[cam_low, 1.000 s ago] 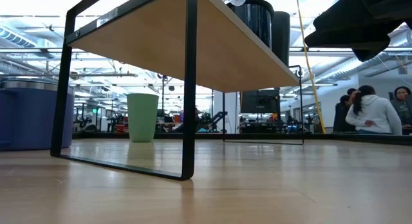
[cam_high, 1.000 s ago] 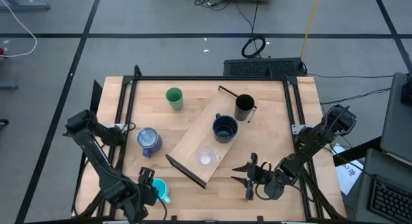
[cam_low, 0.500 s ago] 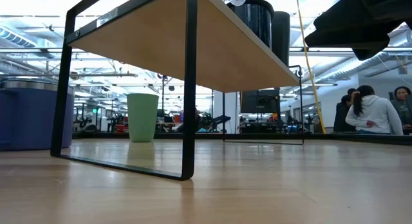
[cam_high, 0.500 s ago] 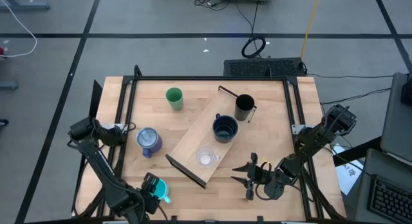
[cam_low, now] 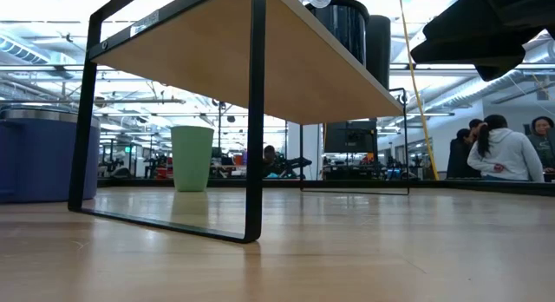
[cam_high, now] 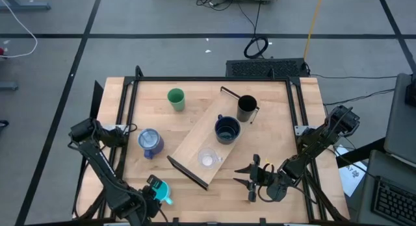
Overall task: Stack small to large cups/mugs on shelf
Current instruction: Put the light blue cup on the shelf aligned with the transparent cup
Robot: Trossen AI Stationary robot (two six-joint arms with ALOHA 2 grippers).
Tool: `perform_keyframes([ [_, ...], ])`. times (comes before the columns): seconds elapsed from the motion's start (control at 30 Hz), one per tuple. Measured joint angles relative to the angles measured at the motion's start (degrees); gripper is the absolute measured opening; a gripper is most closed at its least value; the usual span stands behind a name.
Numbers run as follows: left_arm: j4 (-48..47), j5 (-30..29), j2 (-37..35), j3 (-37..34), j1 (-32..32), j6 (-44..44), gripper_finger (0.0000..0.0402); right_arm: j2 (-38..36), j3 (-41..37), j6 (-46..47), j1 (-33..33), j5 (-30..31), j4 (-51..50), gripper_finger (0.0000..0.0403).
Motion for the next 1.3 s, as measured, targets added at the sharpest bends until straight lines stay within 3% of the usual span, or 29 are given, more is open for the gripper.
perform_keyframes([
  [0.33,2.08,0.02,-0.02,-2.65,0.00,-0.16,0.0065,0.00,0.00,-0.45,0.00,-0.02,0.00,0.0130],
  [0.53,3.20,0.97,-0.02,-2.68,0.02,1.48,0.0012,0.00,0.00,-0.45,0.00,-0.02,0.00,0.0130],
  [0.67,3.00,2.19,-0.11,-2.54,0.35,1.09,0.0010,0.00,0.02,-1.30,0.00,-0.02,0.00,0.0130],
  [0.93,-0.07,3.09,-2.33,4.00,1.49,2.88,0.0005,0.00,0.02,-1.93,0.00,-0.04,0.00,0.0130],
  [1.3,-7.19,-3.36,-6.91,13.09,1.60,11.33,0.0004,0.00,0.02,-1.91,0.00,-0.04,-0.02,0.0130],
])
